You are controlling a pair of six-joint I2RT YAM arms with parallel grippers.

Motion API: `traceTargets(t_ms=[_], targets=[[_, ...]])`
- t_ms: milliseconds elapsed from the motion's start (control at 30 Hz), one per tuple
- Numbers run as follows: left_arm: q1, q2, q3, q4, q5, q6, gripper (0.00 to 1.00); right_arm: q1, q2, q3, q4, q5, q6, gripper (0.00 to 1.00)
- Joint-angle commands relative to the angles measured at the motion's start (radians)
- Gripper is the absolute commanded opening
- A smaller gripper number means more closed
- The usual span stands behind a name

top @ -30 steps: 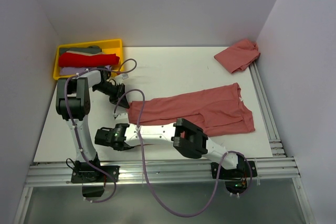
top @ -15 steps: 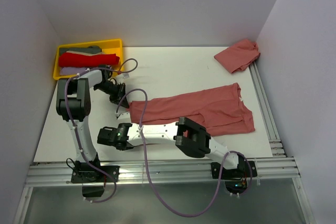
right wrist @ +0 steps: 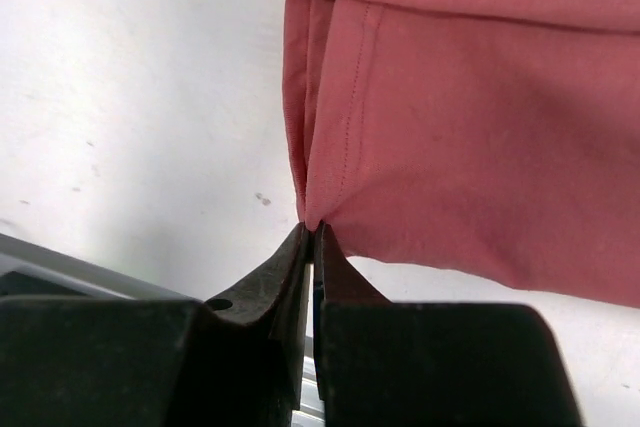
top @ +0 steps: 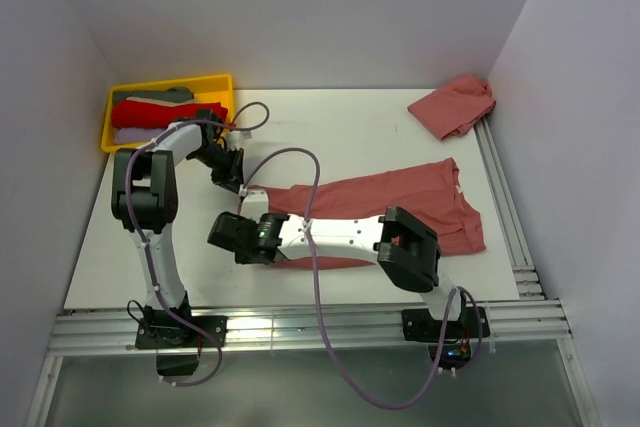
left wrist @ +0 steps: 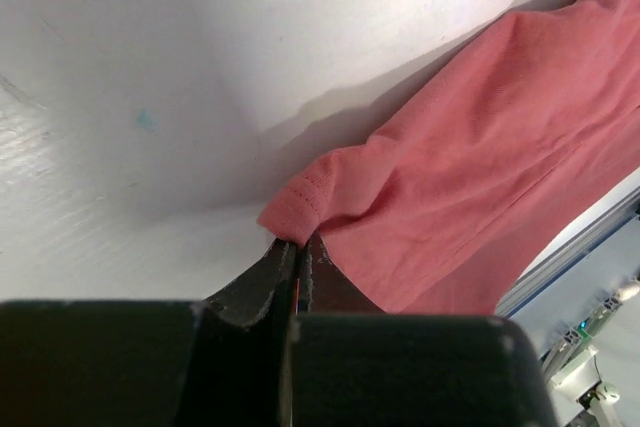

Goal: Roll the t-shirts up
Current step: Roll the tshirt

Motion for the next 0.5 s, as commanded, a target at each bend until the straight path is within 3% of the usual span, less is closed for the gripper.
traceTargets(t_ms=[0,467], targets=[[-0.015,-0.051,0.067,-0.033,-0.038,-0.024,0.00,-0.013,-0.071,-0.034,0.087,0.002,-0.008,0.06],[-0.102,0.023,0.210,-0.087,-0.087,-0.056,0.00,-0.037,-0.214,-0.264,0.168,0.025,0.078,0.04]])
